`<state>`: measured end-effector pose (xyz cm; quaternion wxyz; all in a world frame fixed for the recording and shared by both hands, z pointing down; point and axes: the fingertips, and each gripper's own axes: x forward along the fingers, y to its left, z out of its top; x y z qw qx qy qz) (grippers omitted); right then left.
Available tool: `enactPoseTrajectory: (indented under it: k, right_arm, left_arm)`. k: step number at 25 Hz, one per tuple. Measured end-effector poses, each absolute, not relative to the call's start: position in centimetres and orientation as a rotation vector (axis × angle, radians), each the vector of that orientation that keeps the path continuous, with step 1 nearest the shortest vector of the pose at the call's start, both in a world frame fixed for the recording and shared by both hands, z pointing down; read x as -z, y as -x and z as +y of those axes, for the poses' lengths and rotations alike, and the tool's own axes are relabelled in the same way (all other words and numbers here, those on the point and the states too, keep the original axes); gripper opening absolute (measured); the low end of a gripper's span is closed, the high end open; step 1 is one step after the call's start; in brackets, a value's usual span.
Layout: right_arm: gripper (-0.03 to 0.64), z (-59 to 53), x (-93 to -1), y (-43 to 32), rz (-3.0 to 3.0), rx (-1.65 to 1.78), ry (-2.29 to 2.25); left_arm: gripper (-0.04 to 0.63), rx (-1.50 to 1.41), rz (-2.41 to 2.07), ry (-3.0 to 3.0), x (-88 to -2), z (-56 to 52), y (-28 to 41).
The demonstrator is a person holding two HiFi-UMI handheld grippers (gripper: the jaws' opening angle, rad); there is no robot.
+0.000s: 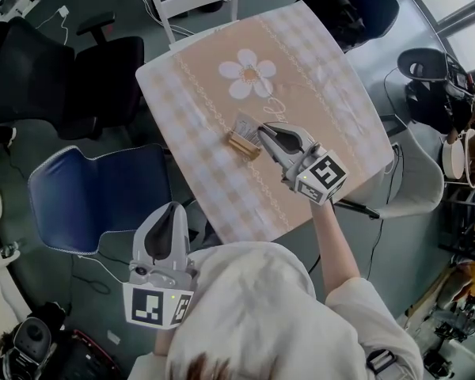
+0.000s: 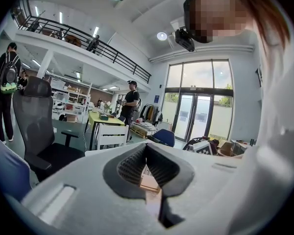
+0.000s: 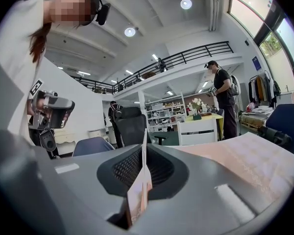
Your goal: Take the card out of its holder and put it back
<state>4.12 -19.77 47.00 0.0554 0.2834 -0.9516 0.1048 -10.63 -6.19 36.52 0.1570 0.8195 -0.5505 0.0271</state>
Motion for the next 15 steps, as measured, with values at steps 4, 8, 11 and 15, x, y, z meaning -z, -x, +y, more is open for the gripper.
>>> enactPoseTrajectory:
  k: [4,8,11,15]
  right_arm:
    - [0.02,-19.66,-47.82,-4.11,-2.869,-0.327,-0.844]
    - [0.02,-19.75,-47.9,-4.19,-2.869,-0.333,-0.843]
    - [0.02,-19.8,-48.0,-4.32,-2.865,-0.33,-0.845]
    - [0.02,-19.74,-47.77,-4.4,-2.86,-0.329,-0.842]
  left_arm:
    - [0.0,-0.081,-1.585,-2.337,-36.46,-6.24,10.79]
    - [0.0,-0.077,-1.587,-2.335,-36.54,-6.28,10.82]
    - [0.0,-0.073,-1.585,-2.336,-36.52,-6.31,10.8]
    - [0.0,-0.07,-1.583,-2.338,-36.46,-6.3,10.73]
